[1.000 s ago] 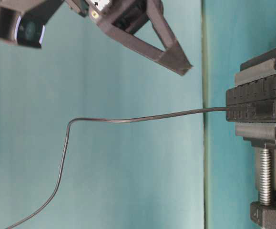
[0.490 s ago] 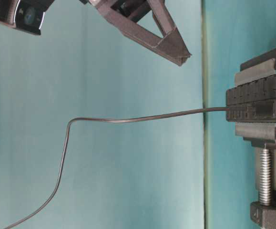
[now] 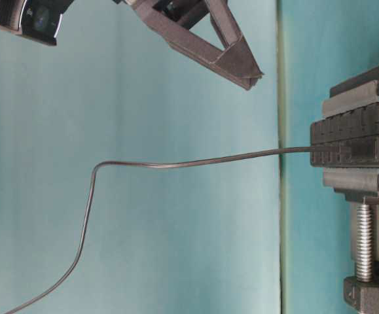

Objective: Insert the USB into the front port of the fixed hub.

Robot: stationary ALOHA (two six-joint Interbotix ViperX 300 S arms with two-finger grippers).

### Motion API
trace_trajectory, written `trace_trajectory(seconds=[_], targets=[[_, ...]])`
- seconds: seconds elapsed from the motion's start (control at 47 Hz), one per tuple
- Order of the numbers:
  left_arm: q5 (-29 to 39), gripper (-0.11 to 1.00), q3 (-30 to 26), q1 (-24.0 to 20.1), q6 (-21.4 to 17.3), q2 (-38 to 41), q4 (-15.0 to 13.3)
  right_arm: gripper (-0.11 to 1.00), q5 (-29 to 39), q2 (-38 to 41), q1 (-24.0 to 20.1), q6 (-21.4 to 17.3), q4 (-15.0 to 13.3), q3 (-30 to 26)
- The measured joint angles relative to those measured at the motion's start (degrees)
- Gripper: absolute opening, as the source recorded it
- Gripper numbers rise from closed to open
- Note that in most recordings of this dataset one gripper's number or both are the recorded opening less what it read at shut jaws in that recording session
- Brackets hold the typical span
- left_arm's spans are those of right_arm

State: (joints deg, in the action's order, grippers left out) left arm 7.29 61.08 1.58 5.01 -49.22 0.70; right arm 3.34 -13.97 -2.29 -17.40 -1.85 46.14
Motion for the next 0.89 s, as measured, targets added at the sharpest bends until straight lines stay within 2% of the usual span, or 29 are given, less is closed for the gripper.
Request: trace_trajectory(seconds=[0.383,0.894], targets=[[0.0,0.00,0.0,0.0,0.1,-0.1,-0.1,0.79,-7.1,0.0,-0.2,0.0,0.0,2.3],[0.0,0.00,0.5,0.0,0.0,0.1,-0.1,0.79,-7.8,0.3,-0.2,0.0,0.0,2.4]])
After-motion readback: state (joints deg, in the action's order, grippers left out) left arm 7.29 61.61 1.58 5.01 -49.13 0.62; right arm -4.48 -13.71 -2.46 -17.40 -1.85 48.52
